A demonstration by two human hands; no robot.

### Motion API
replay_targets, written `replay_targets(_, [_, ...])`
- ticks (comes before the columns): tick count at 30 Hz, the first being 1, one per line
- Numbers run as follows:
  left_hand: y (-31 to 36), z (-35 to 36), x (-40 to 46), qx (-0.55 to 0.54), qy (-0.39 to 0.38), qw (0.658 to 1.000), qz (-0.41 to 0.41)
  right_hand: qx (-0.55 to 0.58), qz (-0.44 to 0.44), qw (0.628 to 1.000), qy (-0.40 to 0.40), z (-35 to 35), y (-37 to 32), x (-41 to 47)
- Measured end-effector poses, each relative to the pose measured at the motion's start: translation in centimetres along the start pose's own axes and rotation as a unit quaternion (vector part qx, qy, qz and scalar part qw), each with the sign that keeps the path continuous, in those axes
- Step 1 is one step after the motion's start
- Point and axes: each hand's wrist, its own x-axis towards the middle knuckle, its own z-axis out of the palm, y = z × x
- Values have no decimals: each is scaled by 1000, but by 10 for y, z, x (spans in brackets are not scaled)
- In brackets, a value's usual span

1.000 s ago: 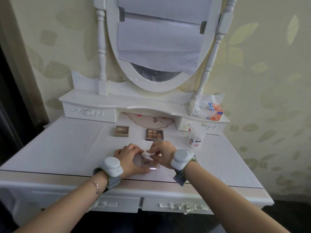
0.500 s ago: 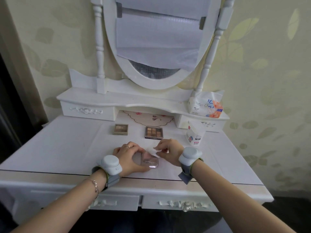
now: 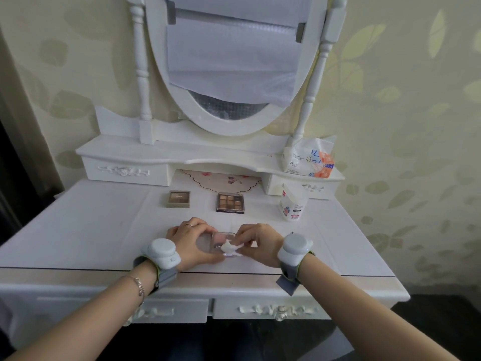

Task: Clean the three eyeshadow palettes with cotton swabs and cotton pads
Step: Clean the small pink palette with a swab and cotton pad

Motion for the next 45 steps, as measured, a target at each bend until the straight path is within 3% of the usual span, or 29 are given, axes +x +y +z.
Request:
replay_targets(4, [2,-2,0,-8,4,1000,-1,27,3,999,-20,0,-3,-5])
replay_targets(7, [1,-3,0,-5,-10,1000,0,88,80,990,80,-4,1,-5])
replay_targets(9, [1,-5,0,-2,-19,1000,-3,53,138,981,128,-9,5,-5])
replay_targets(14, [5,-13,7,23,-79,997,-2,15,194,977,90,-10,6,1])
replay_targets(19, [15,-14,17,11,-87,996,-11,17,218,973,69,-7,2,14])
replay_targets(28, [26,-16,23,-108,-125,986,-24,63,215,972,67,-15,-1,14])
replay_targets(36, [31,-16,22,-199,-3,979,-54,16,174,979,109,-23,-26,16])
replay_targets(39, [39,-27,24,-175,21,983,-42,5,143,973,183,-27,-41,21])
replay_targets(45, [54,-45,19,-134,59,988,-40,-2,87,964,250,-30,-60,25])
